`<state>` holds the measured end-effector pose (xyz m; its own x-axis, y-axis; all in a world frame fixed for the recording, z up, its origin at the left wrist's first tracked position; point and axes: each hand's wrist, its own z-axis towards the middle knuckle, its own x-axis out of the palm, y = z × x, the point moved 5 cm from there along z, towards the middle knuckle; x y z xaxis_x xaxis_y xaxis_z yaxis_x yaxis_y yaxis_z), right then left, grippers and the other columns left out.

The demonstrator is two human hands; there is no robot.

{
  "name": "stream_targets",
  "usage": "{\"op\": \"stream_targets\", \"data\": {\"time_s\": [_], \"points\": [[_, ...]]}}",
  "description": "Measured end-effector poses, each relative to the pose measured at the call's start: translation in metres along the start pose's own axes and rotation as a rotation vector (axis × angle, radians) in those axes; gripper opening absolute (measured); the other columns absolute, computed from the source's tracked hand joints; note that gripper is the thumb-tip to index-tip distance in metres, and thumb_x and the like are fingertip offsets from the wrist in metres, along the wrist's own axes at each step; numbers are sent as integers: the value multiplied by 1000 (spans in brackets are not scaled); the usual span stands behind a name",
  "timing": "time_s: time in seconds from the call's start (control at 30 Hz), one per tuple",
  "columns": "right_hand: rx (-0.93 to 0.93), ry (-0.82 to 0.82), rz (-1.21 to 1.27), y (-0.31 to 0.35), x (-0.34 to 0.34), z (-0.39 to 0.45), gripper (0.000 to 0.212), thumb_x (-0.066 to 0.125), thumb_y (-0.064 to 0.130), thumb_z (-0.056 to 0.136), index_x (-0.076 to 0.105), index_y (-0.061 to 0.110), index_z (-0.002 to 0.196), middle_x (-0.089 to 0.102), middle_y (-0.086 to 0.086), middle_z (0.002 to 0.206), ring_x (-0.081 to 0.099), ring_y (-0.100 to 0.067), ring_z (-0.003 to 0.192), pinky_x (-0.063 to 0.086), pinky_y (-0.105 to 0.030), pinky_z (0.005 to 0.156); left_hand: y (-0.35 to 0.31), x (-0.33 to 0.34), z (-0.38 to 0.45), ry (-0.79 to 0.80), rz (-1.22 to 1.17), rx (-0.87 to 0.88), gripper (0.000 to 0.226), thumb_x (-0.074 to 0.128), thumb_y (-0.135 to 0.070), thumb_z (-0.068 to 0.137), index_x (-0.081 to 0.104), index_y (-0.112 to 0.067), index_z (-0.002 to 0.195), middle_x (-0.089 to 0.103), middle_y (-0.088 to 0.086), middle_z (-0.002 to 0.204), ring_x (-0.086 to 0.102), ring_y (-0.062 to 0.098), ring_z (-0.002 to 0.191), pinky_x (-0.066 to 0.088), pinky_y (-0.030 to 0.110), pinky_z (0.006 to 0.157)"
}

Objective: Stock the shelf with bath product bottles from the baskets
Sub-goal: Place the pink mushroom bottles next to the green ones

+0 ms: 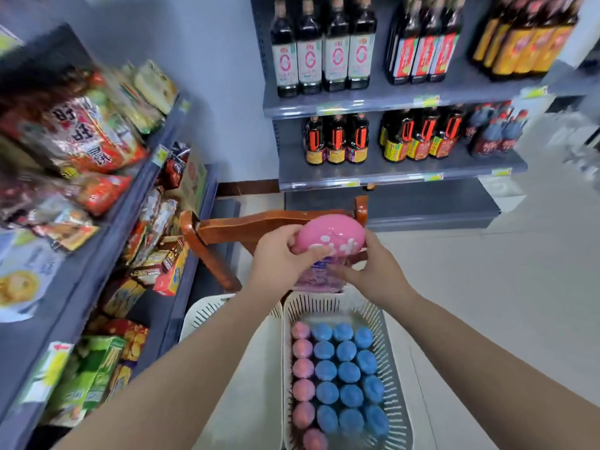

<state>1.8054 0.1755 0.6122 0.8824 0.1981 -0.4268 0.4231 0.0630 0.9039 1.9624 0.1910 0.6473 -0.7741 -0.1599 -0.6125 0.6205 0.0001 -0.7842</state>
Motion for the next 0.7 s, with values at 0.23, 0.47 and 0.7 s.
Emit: {"op": "stream_targets", "data": {"time_s": [0.23,0.47,0.7], "points": [[-139,250,229,89,7,-33,39,72,11,79,57,16,115,67,5,108,62,-6,97,47,-13,82,-74,-106,-39,-235,-98,6,27,71,-33,79,67,-13,96,70,1,81,66,16,73,55,26,66],[-317,449,318,170,37,-64,37,71,10,79,61,14,115,69,3,108,66,-7,98,52,-21,86,-84,-194,-103,-446,-182,-35,45,73,-56,69,69,-13,82,72,10,79,64,13,65,48,31,58],[-441,638,363,245,86,-100,28,69,12,82,63,25,105,69,12,103,65,4,88,47,-7,70,-88,-276,-170,-626,-102,-124,43,61,-43,84,67,-1,92,68,6,75,57,2,54,47,22,54]]}}
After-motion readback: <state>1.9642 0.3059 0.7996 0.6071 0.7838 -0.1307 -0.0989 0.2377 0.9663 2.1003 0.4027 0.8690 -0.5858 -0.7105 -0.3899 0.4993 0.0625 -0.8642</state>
